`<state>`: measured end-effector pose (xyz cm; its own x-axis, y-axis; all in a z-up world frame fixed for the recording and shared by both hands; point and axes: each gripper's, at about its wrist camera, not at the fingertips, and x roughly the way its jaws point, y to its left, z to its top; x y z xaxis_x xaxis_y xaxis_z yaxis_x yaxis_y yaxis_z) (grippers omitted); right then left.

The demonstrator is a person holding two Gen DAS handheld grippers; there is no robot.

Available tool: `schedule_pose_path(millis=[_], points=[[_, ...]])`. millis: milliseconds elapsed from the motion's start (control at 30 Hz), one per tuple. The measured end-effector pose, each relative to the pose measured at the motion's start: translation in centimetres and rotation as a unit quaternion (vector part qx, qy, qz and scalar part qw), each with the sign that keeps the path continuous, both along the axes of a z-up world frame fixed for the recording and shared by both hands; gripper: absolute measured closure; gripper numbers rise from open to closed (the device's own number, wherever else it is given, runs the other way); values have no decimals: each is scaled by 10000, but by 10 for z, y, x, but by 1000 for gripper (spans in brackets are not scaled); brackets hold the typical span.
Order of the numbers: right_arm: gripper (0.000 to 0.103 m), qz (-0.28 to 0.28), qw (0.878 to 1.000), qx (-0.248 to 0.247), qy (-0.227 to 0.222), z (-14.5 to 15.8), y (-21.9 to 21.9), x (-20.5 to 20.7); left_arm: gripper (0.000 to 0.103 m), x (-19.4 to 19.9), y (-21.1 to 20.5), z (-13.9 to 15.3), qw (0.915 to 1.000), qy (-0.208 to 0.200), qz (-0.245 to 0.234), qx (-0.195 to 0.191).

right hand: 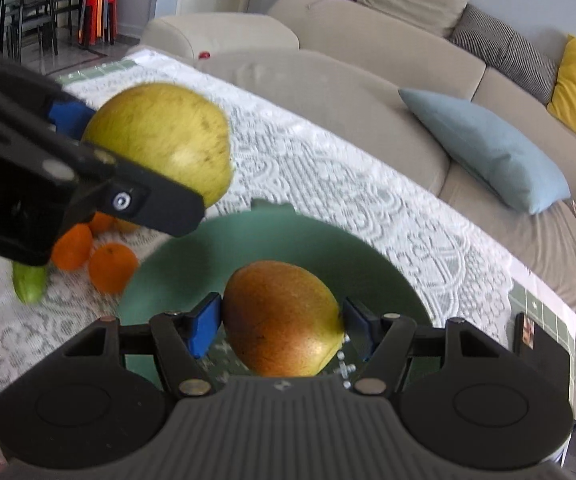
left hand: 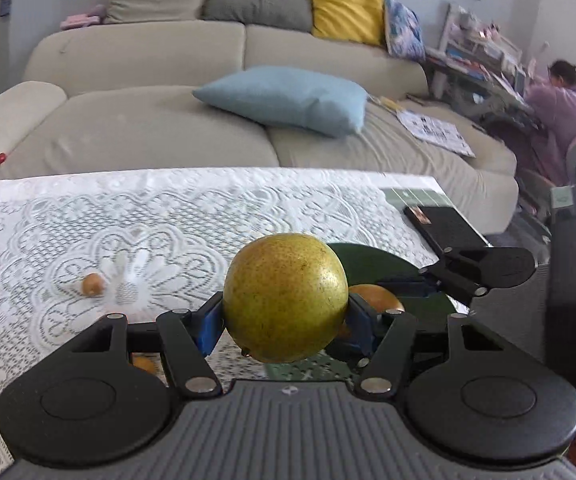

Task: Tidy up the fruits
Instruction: 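Carry the pear and mango into the green colander while both tools open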

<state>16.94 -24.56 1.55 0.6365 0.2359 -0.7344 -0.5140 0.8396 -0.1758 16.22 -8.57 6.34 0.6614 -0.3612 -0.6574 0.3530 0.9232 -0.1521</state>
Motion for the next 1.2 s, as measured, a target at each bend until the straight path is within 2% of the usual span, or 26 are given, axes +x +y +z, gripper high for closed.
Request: schedule_pose_path(millis=[267,633,900,1200], points=[[40,-35,9990,-248,379,-22,-7,11,30,17,-29,-15,9978,436,-316,392],[40,112,9959,-386,814,-37,-10,22,30,29,-41,-36,9917,834,-625,751],[40,126,9957,-293,873,-35,-14,23,30,36,-45,-46,9876,1068,-757,866],[39,255,9954,-428,822,-32,-13,16,30,37,-58,-51,9830,1011,-891,1246]])
